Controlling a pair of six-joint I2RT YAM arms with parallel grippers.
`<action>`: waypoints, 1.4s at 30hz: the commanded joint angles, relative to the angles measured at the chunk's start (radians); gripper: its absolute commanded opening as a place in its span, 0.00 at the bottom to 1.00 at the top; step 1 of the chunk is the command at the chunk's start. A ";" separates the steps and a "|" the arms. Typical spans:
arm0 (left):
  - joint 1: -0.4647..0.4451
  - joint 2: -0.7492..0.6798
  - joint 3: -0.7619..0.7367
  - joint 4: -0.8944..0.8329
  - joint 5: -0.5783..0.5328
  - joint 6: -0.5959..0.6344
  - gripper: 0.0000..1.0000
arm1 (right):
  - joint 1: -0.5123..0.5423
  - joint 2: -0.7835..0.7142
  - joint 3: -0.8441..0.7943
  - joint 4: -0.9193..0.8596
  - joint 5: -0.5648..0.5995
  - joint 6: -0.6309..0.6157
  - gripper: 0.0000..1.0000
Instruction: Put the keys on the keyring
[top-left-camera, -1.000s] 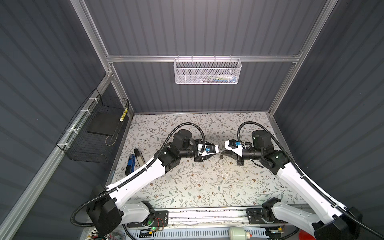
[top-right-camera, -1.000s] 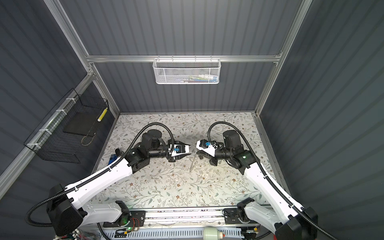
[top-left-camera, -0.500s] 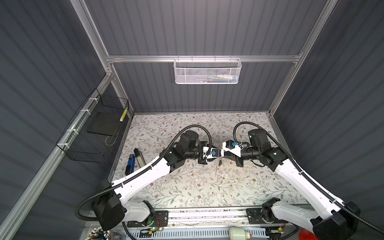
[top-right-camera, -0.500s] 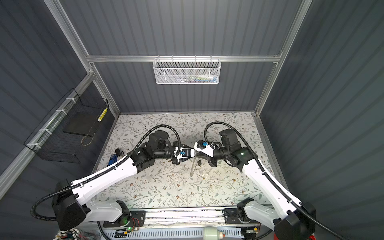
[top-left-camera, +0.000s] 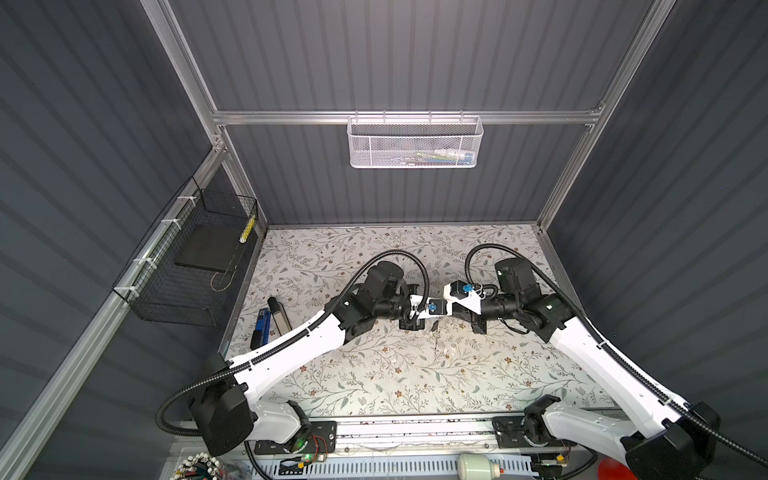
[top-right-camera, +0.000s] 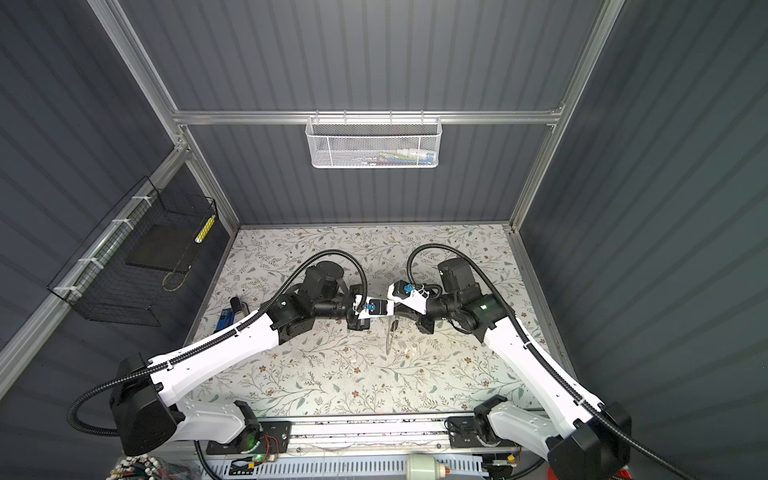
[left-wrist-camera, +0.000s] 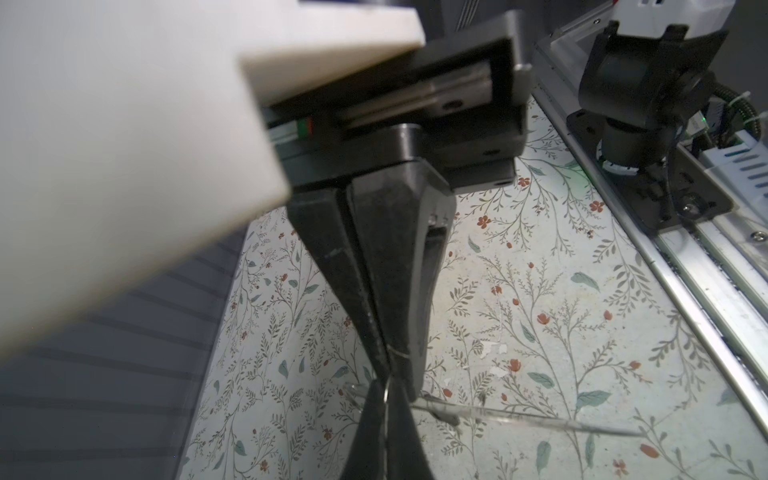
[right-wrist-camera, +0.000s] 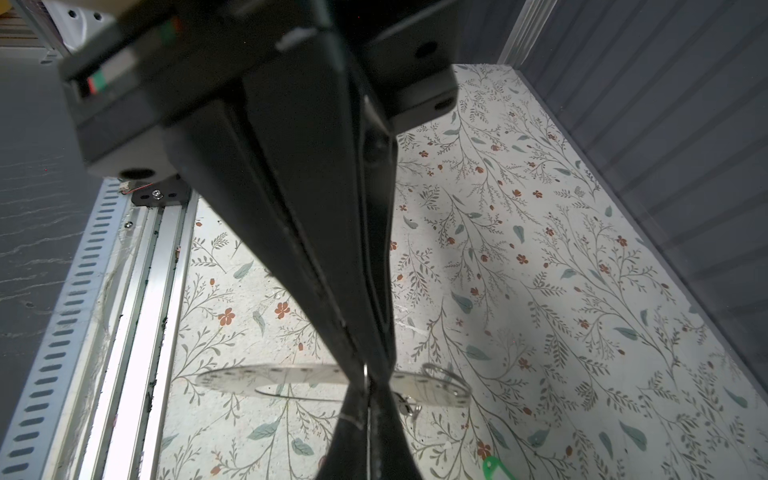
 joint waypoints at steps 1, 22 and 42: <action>-0.004 0.002 0.022 -0.016 -0.002 0.005 0.00 | 0.007 -0.016 0.028 0.008 -0.009 0.012 0.04; 0.152 -0.102 -0.196 0.603 0.277 -0.491 0.00 | -0.038 -0.202 -0.148 0.246 0.016 0.162 0.42; 0.154 -0.063 -0.213 0.760 0.340 -0.614 0.00 | -0.037 -0.137 -0.151 0.532 -0.168 0.357 0.22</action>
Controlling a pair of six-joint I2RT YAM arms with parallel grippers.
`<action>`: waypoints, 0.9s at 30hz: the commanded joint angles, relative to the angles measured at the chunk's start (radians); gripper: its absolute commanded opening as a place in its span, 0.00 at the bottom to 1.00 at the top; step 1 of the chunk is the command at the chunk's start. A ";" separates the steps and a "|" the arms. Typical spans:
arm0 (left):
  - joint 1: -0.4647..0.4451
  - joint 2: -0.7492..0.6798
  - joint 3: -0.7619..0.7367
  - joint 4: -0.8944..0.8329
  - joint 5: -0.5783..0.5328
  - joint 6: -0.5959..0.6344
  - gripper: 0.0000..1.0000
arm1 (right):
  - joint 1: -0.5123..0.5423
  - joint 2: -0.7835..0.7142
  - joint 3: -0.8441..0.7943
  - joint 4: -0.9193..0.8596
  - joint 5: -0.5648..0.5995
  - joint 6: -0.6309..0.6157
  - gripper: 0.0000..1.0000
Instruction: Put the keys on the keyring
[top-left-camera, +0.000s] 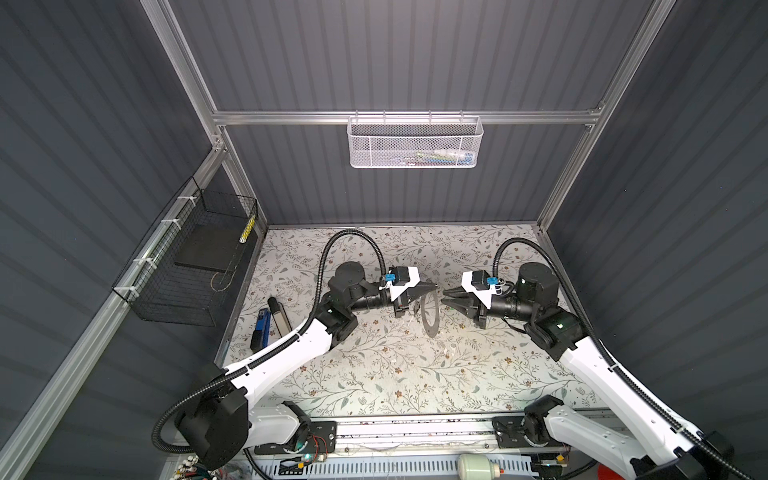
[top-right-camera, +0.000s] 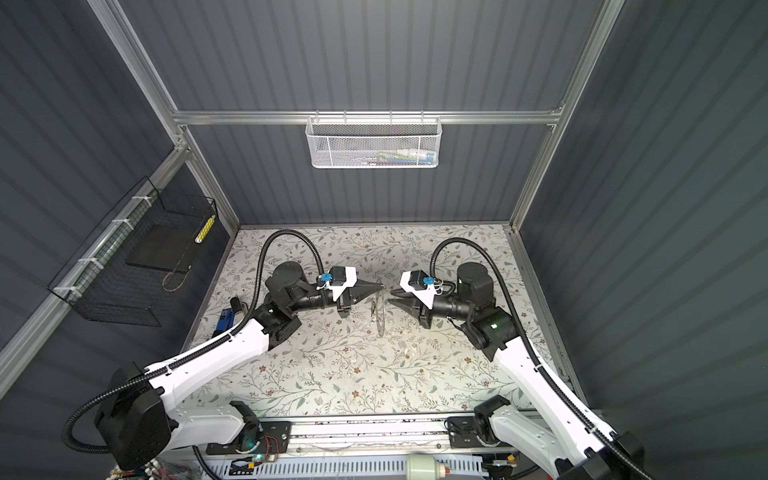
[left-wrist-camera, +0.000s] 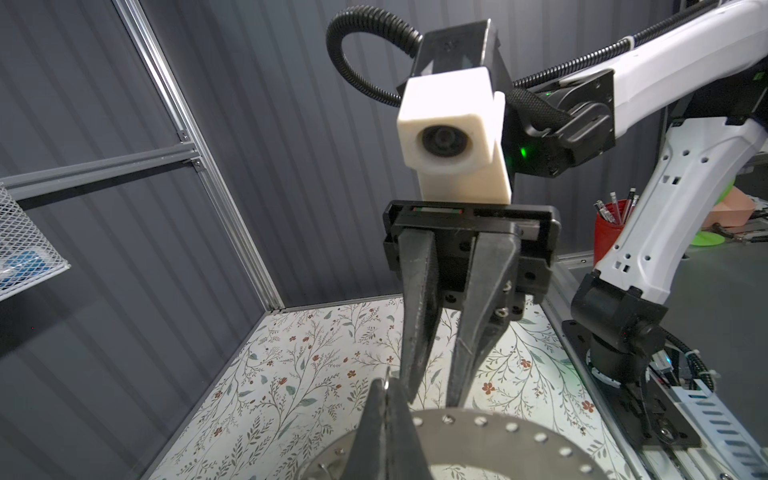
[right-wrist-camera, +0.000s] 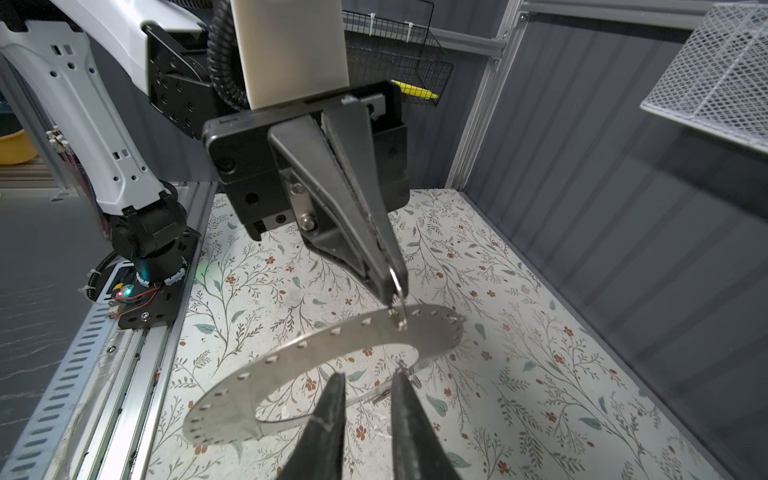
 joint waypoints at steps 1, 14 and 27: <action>0.002 0.013 0.012 0.052 0.039 -0.027 0.00 | -0.002 0.006 -0.007 0.077 -0.042 0.040 0.22; 0.002 0.028 0.021 0.045 0.059 -0.023 0.00 | 0.006 0.047 0.002 0.135 -0.044 0.055 0.13; 0.002 0.034 0.022 0.038 0.105 -0.006 0.00 | 0.007 0.057 0.002 0.121 -0.048 0.042 0.16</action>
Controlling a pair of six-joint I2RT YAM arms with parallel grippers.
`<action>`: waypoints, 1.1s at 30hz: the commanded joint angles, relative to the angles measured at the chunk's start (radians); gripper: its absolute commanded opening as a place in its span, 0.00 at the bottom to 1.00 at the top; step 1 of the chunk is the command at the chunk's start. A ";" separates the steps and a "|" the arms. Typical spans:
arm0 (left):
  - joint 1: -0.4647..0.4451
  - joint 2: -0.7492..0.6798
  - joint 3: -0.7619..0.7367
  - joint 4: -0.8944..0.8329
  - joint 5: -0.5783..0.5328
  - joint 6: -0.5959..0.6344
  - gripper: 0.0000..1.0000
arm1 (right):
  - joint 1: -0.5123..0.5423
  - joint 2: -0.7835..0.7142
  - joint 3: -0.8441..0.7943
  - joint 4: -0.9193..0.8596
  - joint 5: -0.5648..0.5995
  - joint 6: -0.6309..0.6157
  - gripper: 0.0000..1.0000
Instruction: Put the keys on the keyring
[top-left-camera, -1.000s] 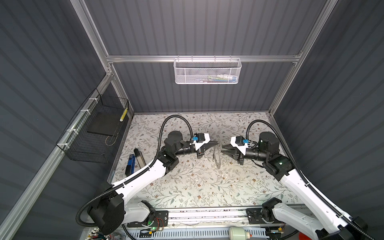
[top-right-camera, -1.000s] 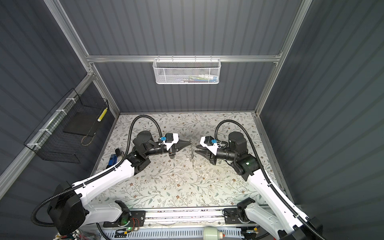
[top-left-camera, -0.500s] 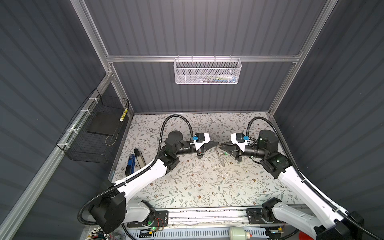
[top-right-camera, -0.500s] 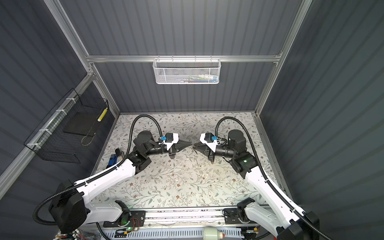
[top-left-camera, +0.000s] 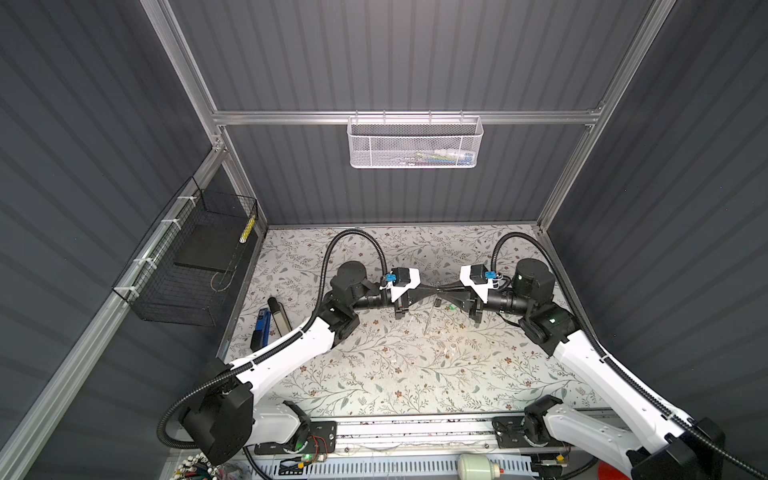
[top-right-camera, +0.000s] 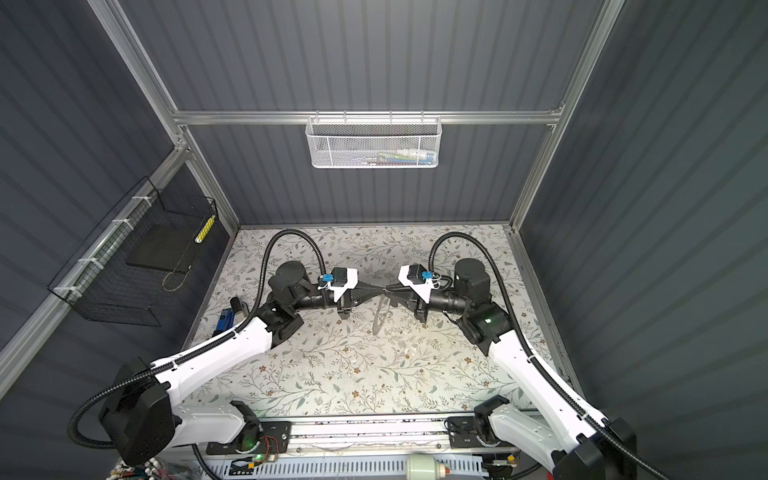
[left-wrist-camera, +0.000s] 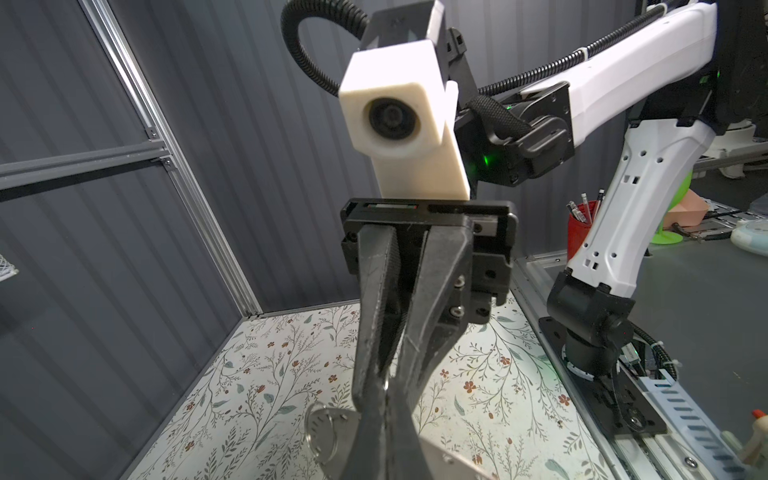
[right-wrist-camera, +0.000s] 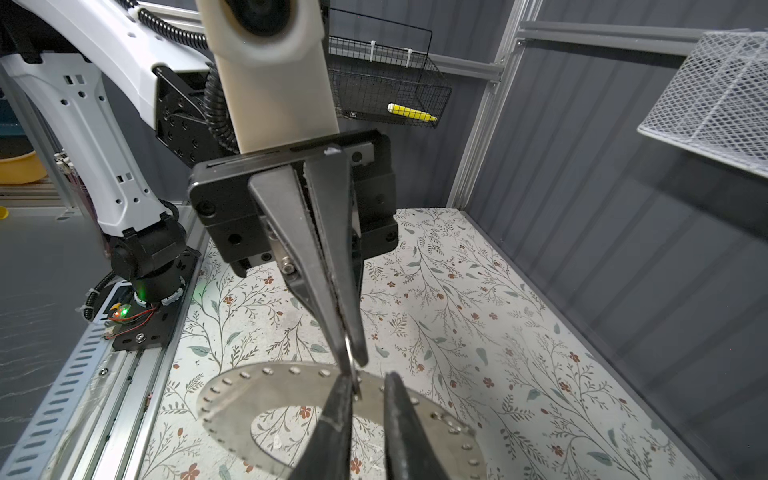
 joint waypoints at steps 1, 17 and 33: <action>0.000 0.006 0.023 0.018 0.037 0.009 0.00 | 0.004 0.006 0.005 0.000 -0.024 -0.006 0.14; 0.000 -0.056 0.187 -0.579 -0.126 0.435 0.45 | 0.004 0.004 0.091 -0.337 0.073 -0.232 0.00; -0.117 -0.060 0.223 -0.717 -0.367 0.662 0.43 | 0.117 -0.109 -0.044 -0.223 0.418 -0.493 0.00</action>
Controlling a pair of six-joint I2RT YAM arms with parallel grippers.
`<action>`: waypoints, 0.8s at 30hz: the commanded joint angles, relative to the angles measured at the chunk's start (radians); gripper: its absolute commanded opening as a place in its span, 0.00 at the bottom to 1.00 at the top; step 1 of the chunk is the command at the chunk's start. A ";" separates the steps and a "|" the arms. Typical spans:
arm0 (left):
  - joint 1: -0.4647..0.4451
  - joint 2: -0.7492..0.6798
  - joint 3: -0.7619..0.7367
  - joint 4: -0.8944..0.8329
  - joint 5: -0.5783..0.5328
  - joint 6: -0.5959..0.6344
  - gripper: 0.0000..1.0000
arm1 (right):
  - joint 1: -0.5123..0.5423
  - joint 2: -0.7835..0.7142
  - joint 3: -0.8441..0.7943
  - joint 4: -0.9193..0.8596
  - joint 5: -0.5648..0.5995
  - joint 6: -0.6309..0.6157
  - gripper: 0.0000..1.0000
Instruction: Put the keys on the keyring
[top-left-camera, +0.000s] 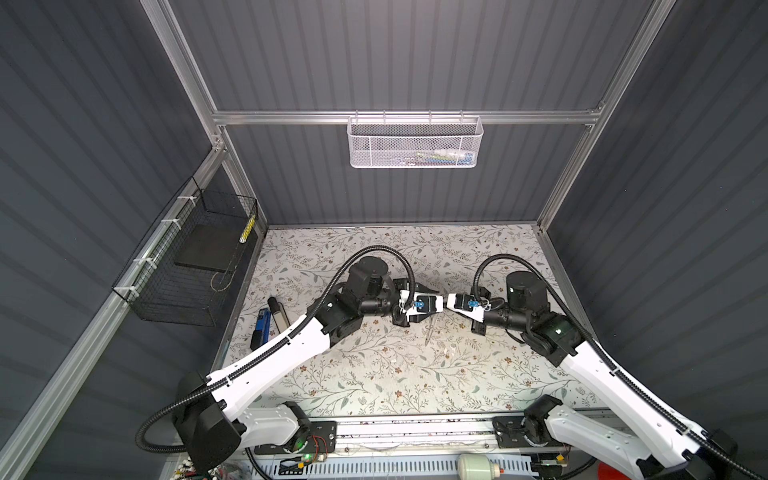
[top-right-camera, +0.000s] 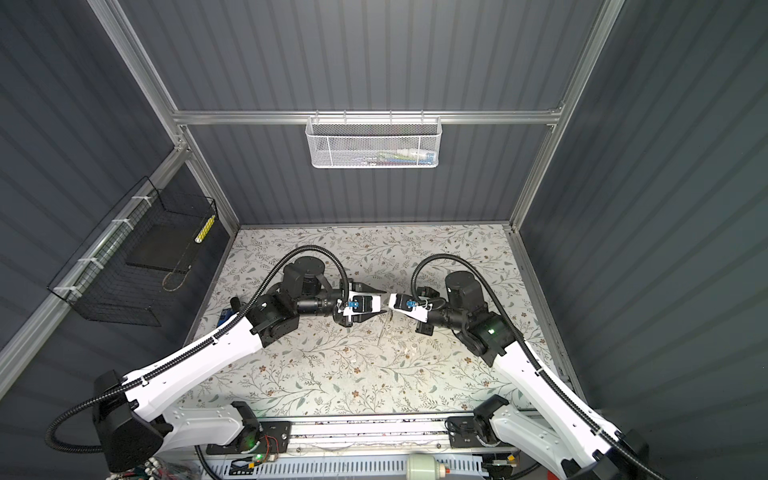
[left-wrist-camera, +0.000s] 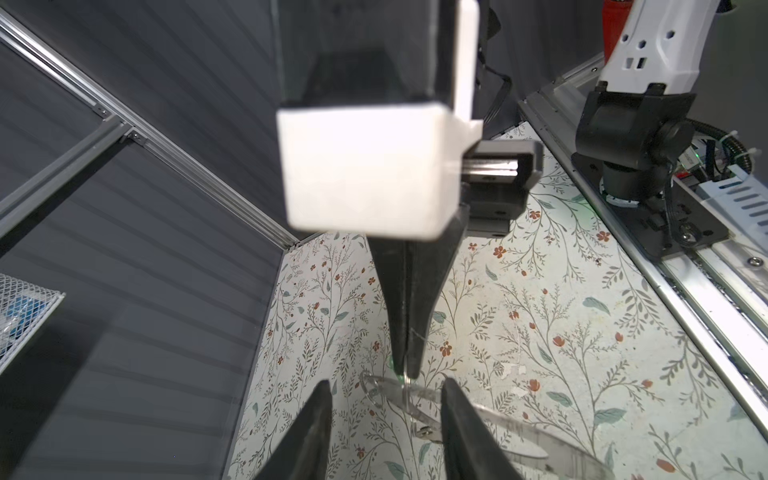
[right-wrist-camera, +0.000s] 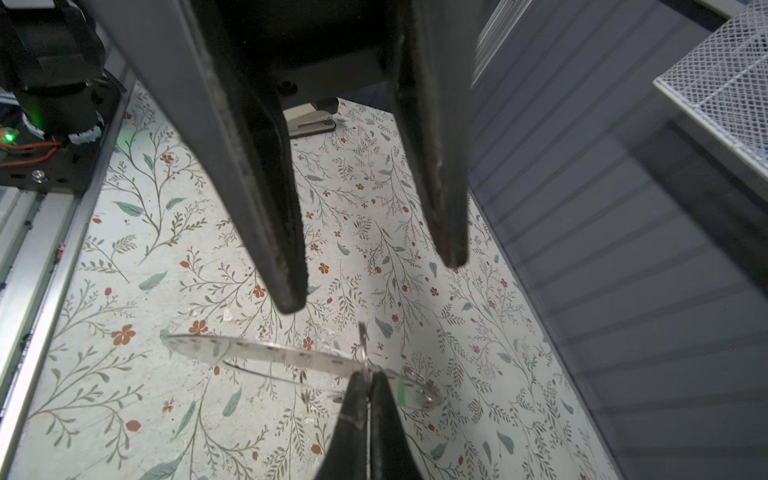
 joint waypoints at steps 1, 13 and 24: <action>-0.002 -0.011 -0.007 -0.001 -0.054 0.034 0.43 | 0.022 -0.028 -0.033 0.098 0.092 -0.073 0.00; -0.027 -0.010 -0.036 -0.019 -0.087 0.040 0.38 | 0.062 -0.036 -0.070 0.167 0.144 -0.101 0.00; -0.075 0.013 -0.037 -0.011 -0.231 0.099 0.24 | 0.062 -0.008 -0.006 0.051 0.089 -0.017 0.00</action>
